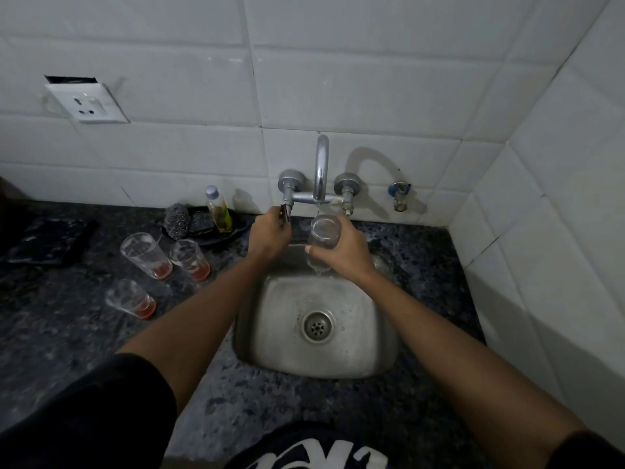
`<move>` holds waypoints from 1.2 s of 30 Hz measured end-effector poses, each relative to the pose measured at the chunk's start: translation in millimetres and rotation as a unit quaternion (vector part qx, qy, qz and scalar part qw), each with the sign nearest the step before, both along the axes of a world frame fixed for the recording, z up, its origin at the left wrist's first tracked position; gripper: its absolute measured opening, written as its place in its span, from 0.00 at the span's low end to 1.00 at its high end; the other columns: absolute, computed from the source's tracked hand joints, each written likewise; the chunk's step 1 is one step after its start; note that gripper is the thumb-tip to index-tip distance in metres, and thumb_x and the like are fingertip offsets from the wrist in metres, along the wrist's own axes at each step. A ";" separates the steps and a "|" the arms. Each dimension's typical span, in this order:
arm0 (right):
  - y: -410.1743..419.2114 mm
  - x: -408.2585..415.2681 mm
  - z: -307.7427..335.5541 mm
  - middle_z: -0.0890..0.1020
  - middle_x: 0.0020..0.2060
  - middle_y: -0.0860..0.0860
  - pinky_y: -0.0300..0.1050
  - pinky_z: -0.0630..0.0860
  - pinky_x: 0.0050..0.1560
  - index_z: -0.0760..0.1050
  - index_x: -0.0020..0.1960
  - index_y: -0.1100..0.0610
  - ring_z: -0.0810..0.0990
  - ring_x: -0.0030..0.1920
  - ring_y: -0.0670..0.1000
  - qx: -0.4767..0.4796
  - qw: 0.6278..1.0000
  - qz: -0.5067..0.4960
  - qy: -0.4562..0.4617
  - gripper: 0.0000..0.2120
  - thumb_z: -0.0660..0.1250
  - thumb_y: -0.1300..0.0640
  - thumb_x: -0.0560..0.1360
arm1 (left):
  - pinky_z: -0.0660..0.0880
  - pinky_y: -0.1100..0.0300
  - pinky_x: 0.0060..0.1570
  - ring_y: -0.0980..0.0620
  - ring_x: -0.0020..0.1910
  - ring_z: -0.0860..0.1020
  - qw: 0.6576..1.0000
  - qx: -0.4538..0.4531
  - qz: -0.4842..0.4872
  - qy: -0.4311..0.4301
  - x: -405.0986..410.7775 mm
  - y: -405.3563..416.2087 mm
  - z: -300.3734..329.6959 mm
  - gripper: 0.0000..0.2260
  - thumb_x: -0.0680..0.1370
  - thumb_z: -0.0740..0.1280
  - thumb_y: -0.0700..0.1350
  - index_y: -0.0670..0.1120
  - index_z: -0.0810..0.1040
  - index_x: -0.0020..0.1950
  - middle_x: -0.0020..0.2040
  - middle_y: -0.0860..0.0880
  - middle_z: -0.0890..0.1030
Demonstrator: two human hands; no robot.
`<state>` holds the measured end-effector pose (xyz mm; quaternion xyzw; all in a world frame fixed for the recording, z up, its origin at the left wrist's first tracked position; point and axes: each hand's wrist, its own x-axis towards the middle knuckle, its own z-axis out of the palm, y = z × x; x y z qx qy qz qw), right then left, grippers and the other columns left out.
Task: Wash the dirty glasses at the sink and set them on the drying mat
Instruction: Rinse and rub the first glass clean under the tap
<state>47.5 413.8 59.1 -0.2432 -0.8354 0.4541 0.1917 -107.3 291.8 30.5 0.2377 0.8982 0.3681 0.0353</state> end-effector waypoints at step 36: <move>-22.7 14.0 -1.4 0.85 0.52 0.46 0.50 0.83 0.54 0.76 0.63 0.51 0.84 0.51 0.48 0.010 0.998 -0.056 0.014 0.35 0.83 0.39 0.62 | 0.82 0.47 0.60 0.47 0.58 0.85 0.995 0.086 -0.042 -0.034 44.4 -43.7 5.1 0.27 0.75 0.71 0.57 0.44 0.79 0.69 0.61 0.44 0.86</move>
